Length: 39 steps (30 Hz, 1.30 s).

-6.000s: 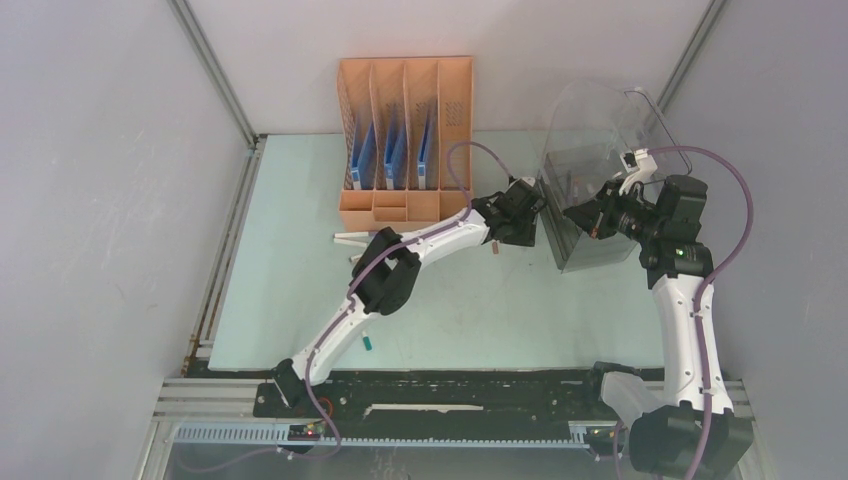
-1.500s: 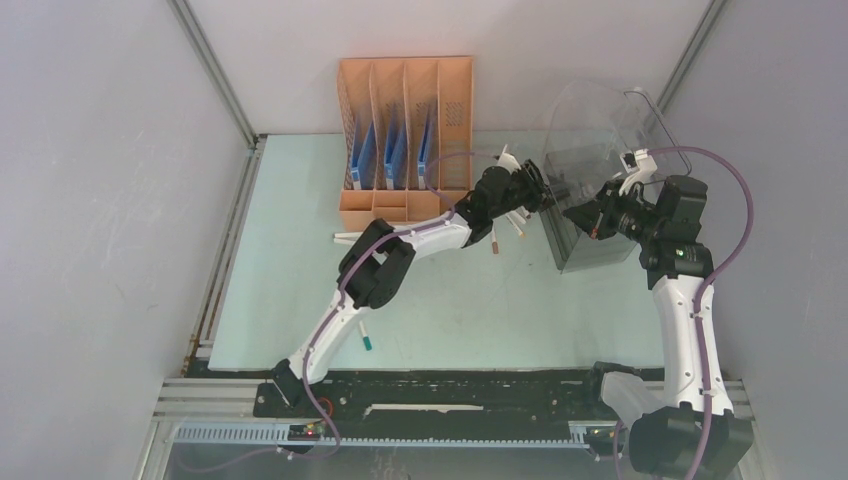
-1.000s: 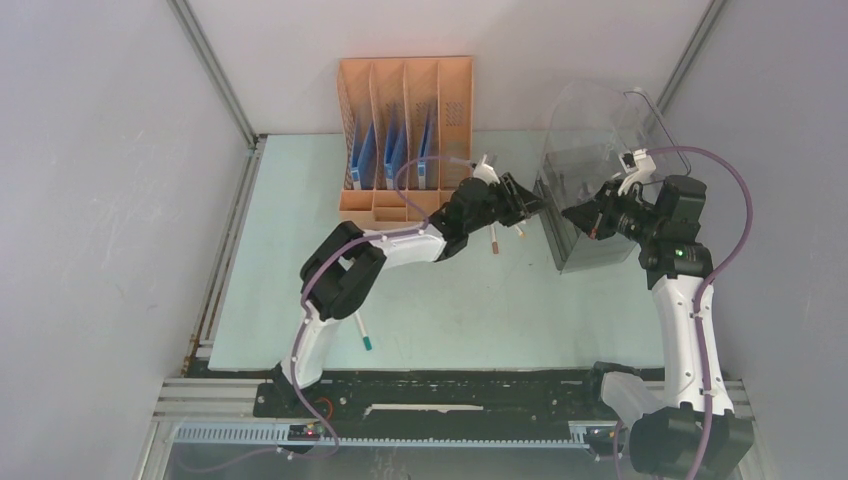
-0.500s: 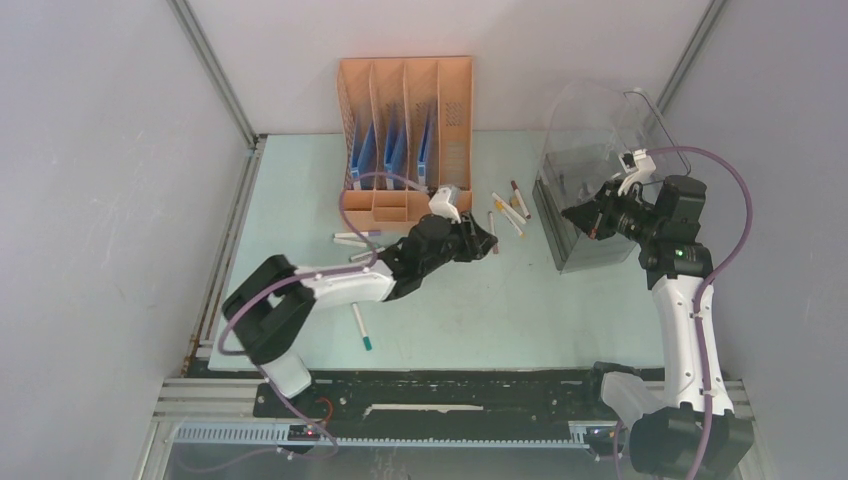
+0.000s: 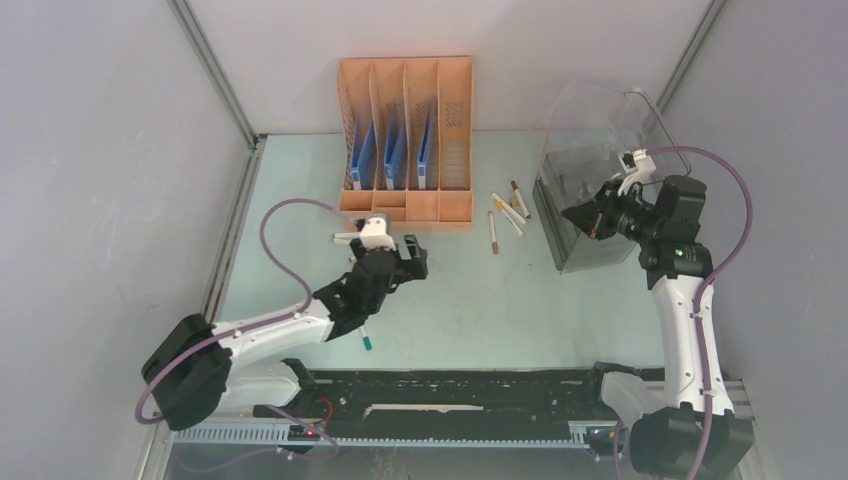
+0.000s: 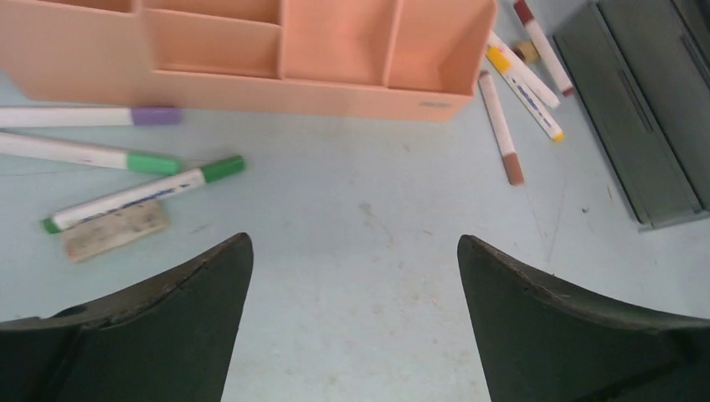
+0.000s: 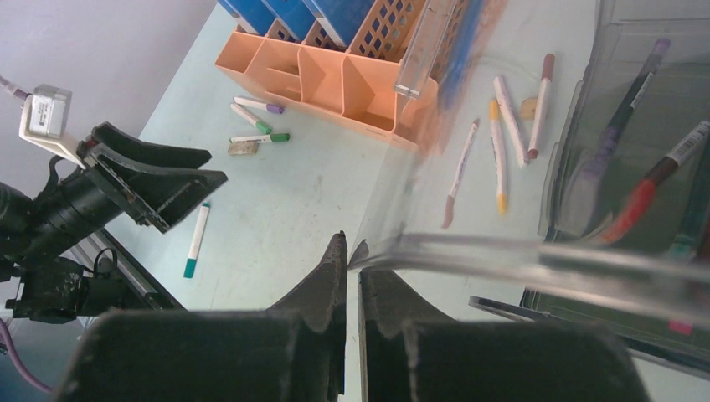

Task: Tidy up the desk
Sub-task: Close the storage box at the center of the board.

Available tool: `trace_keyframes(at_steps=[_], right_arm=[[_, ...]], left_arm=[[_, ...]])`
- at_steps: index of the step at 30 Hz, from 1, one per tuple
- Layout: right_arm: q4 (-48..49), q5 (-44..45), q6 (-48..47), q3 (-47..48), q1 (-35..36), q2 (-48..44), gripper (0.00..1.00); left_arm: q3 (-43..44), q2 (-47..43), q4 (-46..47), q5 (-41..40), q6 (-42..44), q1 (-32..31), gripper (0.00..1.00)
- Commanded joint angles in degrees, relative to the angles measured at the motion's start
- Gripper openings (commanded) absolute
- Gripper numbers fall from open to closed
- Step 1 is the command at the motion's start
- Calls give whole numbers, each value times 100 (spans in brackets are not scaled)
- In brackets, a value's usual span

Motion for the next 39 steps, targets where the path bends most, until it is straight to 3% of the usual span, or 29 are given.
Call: trace_keyframes(at_steps=[1,5,15,25,39], right_arm=[[195,-518,-185,288,112,-100,4],[186,-569,-244,283,78,-82,4],[-324,-1079,-870,521,-191,170,3],[-713,-1486,-1292,662,-538,328,3],[-1056,-612,-1642,806,-486,256,7]], left_arm=[[-582,-640,531,394,-19,606,100],[-929,-1011,1345,1504,357,850,100],[-221,-544,1301,2822,1114,859,100],[301,-175,1125,2943,1230,868,100],[-305,-1053,1113,3050,736,861,100]])
